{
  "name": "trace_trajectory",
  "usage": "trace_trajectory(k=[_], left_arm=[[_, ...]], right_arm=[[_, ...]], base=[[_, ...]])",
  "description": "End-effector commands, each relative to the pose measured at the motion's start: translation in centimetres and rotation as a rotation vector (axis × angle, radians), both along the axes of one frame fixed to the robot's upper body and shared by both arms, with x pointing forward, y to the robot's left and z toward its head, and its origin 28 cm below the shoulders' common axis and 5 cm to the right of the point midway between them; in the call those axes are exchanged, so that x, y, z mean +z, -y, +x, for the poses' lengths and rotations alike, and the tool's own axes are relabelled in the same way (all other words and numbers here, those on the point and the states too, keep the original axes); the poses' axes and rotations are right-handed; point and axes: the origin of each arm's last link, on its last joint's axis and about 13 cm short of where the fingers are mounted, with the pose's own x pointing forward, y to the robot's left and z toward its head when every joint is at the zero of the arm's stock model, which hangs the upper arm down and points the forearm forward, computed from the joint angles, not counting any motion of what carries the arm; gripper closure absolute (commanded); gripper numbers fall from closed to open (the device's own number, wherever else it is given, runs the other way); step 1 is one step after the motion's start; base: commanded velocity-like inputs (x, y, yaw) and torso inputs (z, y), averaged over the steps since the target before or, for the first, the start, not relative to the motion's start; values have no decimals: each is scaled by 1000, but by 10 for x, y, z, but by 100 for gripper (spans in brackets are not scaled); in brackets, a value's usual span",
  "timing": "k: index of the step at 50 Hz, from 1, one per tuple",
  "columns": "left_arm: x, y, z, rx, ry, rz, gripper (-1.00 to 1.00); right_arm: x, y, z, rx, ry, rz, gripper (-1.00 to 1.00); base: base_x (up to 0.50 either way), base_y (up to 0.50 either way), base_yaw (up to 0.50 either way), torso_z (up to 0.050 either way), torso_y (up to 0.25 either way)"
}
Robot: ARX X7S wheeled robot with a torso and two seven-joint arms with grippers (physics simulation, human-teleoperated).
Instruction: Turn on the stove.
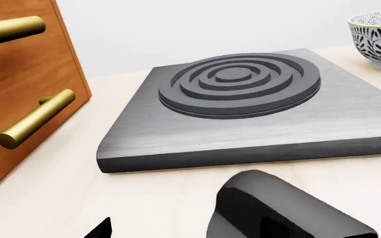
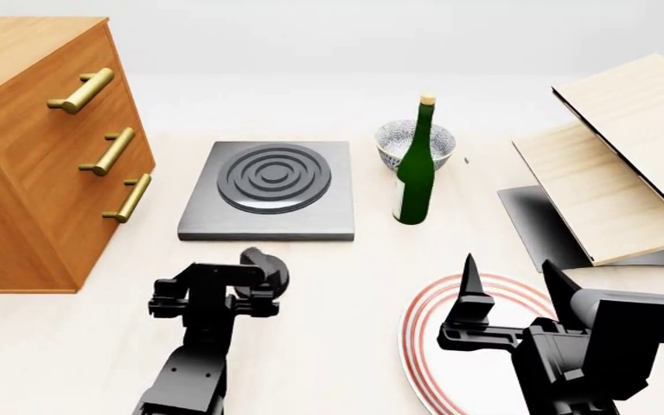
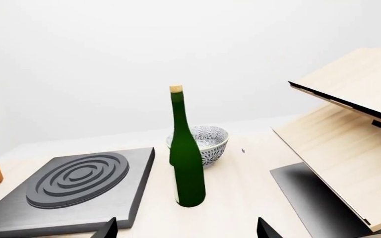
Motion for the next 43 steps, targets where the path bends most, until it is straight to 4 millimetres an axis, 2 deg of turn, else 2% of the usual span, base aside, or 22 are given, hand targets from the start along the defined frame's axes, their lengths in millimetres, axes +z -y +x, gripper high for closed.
trace_trajectory(k=[1, 5, 6, 8, 9, 11, 14, 21, 43], left_arm=[[21, 35, -22, -202, 16, -43, -100], [54, 32, -54, -289, 1, -116, -100], [64, 28, -70, -326, -52, -157, -100], [86, 26, -86, -367, 1, -173, -100], [102, 22, -103, -399, 4, -203, -100], [126, 16, -123, -425, 48, -238, -100], [143, 8, -140, -419, 95, -253, -100], [143, -6, -141, -270, 189, -225, -100], [134, -11, -137, -214, 171, -228, -100]], right_arm=[[0, 0, 0, 1, -1, 1, -100], [0, 1, -1, -4, 1, 2, -100], [0, 2, -2, -6, 2, 3, -100], [0, 1, -2, -6, 1, 4, -100], [0, 1, -2, -5, 2, 4, -100], [0, 0, -2, -3, 5, 4, -100], [1, -1, -3, -1, 5, 4, -100], [0, -1, -2, -3, 3, -7, -100], [-2, -2, -2, -7, -1, -18, -100]], base=[[0, 0, 0, 0, 0], [0, 0, 0, 0, 0], [0, 0, 0, 0, 0], [0, 0, 0, 0, 0], [0, 0, 0, 0, 0], [0, 0, 0, 0, 0], [0, 0, 0, 0, 0], [0, 0, 0, 0, 0], [0, 0, 0, 0, 0]])
